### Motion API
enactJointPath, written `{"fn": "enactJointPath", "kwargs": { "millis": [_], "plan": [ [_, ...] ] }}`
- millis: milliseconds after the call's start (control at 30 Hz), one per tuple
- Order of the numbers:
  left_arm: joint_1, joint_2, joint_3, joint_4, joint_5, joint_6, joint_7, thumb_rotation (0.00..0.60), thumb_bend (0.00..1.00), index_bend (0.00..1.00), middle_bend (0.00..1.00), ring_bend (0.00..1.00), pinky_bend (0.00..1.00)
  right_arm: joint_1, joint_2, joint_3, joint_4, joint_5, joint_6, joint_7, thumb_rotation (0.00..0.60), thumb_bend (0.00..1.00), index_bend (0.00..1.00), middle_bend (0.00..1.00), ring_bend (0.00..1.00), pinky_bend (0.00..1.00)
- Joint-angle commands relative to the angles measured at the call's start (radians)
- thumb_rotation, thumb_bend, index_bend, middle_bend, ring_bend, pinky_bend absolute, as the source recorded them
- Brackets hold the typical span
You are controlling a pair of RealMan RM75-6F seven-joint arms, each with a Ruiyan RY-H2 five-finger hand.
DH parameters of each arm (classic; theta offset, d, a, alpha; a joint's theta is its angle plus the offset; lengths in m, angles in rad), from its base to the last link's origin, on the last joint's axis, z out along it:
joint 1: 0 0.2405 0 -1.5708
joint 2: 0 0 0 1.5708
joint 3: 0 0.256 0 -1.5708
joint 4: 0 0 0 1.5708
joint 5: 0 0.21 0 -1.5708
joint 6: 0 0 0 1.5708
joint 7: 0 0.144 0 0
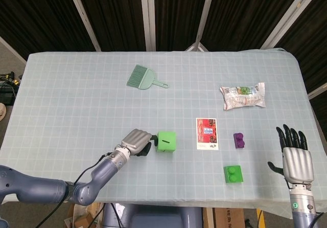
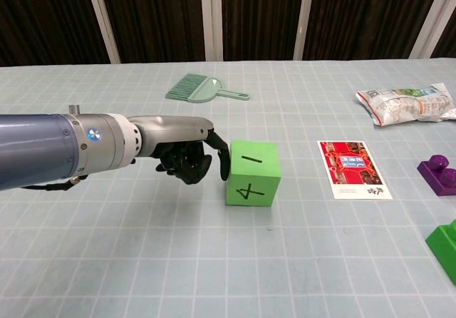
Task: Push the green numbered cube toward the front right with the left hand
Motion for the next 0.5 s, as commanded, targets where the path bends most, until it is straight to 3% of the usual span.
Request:
{"fn": "enactJointPath", "kwargs": {
  "millis": [33,233,500],
  "plan": [
    [-0.001,-0.001,0.0,-0.006,0.001,-0.005,-0.007,0.6,1.0,0.41,0.86,0.8,0.81,0.0,0.001,0.0,0.0,0.002,-0.002,-0.001,0.6,0.07,0.08,0.0,0.0,0.0],
    [-0.011,0.041,0.012,-0.053,-0.042,-0.029,-0.005,0.6,1.0,0.41,0.86,0.8,0.81,0.002,0.001,-0.001,-0.002,0.005,-0.005,-0.004,0.6,0.07,0.08,0.0,0.0,0.0],
    [-0.013,0.208,0.051,-0.175,-0.084,-0.064,-0.011,0.6,1.0,0.41,0.86,0.8,0.81,0.002,-0.001,-0.004,-0.008,0.005,-0.004,-0.012,0.6,0.07,0.08,0.0,0.0,0.0]
  ]
}}
